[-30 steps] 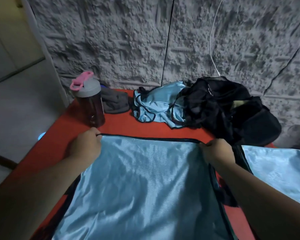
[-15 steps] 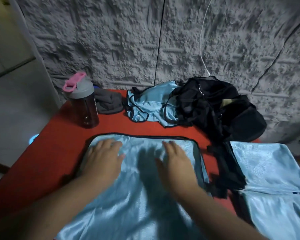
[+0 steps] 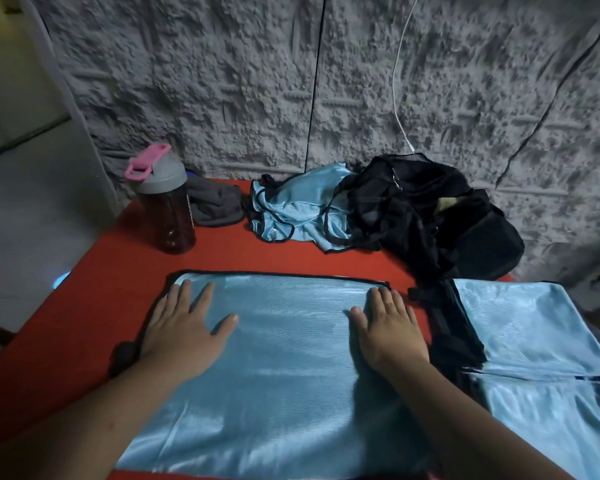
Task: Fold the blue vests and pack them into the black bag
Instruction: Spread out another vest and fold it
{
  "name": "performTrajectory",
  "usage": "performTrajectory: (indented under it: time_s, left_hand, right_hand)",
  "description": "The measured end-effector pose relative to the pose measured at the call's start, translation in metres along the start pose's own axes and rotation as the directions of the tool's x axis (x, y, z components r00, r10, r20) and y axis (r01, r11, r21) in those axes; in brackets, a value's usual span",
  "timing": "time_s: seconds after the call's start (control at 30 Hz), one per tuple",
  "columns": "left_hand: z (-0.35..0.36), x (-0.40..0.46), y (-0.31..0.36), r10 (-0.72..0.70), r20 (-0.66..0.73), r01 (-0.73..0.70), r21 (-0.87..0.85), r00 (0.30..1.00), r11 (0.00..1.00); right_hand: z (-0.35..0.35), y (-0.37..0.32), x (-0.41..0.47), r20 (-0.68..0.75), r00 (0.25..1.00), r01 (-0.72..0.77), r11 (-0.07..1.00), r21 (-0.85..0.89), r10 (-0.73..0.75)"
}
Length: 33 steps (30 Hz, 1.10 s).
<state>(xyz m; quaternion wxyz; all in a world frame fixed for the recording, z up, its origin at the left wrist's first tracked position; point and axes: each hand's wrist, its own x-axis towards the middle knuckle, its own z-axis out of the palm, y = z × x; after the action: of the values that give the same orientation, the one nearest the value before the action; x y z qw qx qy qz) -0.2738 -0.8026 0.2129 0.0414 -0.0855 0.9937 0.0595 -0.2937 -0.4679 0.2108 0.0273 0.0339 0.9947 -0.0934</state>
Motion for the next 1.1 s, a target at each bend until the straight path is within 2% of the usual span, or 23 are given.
performTrajectory:
  time_s: [0.1,0.2,0.23,0.37,0.5,0.67,0.77,0.87,0.97,1.03,1.1]
  left_hand:
    - [-0.013,0.003,0.008,-0.004,-0.015,0.004,0.004,1.000,1.000]
    - [-0.025,0.009,0.016,0.038,-0.165,-0.033,0.035,0.986,0.999]
    - [-0.025,0.012,0.017,0.066,-0.172,-0.058,0.054,0.983,0.997]
    - [-0.011,0.027,0.012,0.086,-0.044,-0.083,0.070,0.995,0.994]
    - [-0.002,0.034,0.007,0.072,-0.005,-0.071,0.054,0.997,0.996]
    - [0.003,0.038,0.000,0.014,-0.023,-0.013,0.043,1.000,0.999]
    - [-0.009,0.032,0.005,0.044,-0.094,-0.045,0.000,0.995,0.999]
    - [-0.026,0.002,0.030,0.151,-0.136,-0.161,-0.067,0.979,0.985]
    - [-0.023,-0.054,0.061,0.182,-0.024,-0.184,-0.107,0.983,0.977]
    - [-0.014,-0.087,0.066,0.142,0.035,-0.141,-0.044,0.989,0.989]
    - [-0.004,-0.100,0.056,0.080,0.045,-0.081,0.015,0.996,0.997]
  right_hand:
    - [-0.006,-0.008,0.011,-0.066,0.998,-0.007,0.999,-0.033,0.005]
    - [-0.009,-0.018,0.023,-0.104,0.994,0.040,0.999,-0.018,-0.042]
    - [-0.007,-0.021,0.027,-0.096,0.994,0.057,0.998,-0.008,-0.057]
    - [-0.003,-0.029,0.035,0.017,1.000,0.024,1.000,0.009,-0.024]
    - [0.002,-0.027,0.033,0.059,0.998,-0.002,1.000,-0.012,0.003]
    - [0.004,-0.024,0.028,0.014,1.000,0.007,1.000,0.001,-0.007]
    - [-0.010,-0.032,0.019,-0.090,0.996,0.006,0.999,0.034,-0.002]
    - [-0.027,-0.068,-0.014,-0.098,0.986,0.143,0.981,0.129,-0.131]
    - [-0.020,-0.105,-0.071,0.020,0.961,0.270,0.953,0.139,-0.275]
    - [-0.007,-0.111,-0.107,0.079,0.962,0.247,0.957,0.152,-0.261]
    - [0.007,-0.101,-0.128,0.075,0.979,0.181,0.979,0.093,-0.188]
